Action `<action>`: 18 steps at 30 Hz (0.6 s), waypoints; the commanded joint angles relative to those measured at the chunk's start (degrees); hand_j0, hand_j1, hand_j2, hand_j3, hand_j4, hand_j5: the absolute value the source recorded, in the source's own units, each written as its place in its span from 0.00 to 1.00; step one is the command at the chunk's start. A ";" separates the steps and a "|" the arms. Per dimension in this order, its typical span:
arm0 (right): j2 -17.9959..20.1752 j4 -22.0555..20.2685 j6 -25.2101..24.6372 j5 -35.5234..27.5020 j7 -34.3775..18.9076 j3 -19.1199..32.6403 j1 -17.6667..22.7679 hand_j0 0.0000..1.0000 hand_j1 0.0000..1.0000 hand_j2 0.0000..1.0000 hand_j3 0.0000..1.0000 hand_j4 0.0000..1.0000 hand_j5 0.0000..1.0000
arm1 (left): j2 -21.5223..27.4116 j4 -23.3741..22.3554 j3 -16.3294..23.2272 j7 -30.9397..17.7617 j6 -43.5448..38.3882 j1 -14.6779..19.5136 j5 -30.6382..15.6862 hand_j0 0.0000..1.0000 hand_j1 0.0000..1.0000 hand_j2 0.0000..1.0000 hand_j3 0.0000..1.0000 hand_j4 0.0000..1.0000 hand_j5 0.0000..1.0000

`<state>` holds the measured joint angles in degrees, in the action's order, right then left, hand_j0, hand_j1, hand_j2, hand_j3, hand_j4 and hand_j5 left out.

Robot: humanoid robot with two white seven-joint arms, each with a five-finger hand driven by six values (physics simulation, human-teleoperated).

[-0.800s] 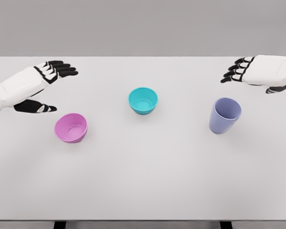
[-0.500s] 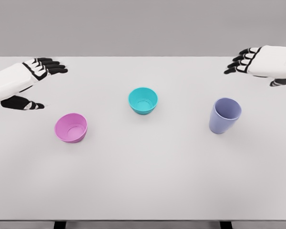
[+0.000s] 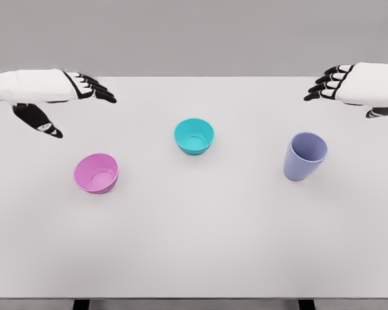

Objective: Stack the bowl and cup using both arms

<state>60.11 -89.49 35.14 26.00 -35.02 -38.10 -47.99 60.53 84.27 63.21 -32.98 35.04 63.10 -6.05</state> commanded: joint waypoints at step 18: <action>-1.13 0.01 -0.14 -0.16 0.02 0.04 0.00 1.00 1.00 1.00 1.00 1.00 1.00 | -0.59 0.37 24.76 -2.02 -0.04 11.35 -14.51 1.00 1.00 1.00 1.00 1.00 1.00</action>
<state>58.91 -89.48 35.14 26.01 -35.02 -38.09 -47.99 59.93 84.48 87.41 -35.01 35.14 74.44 -19.39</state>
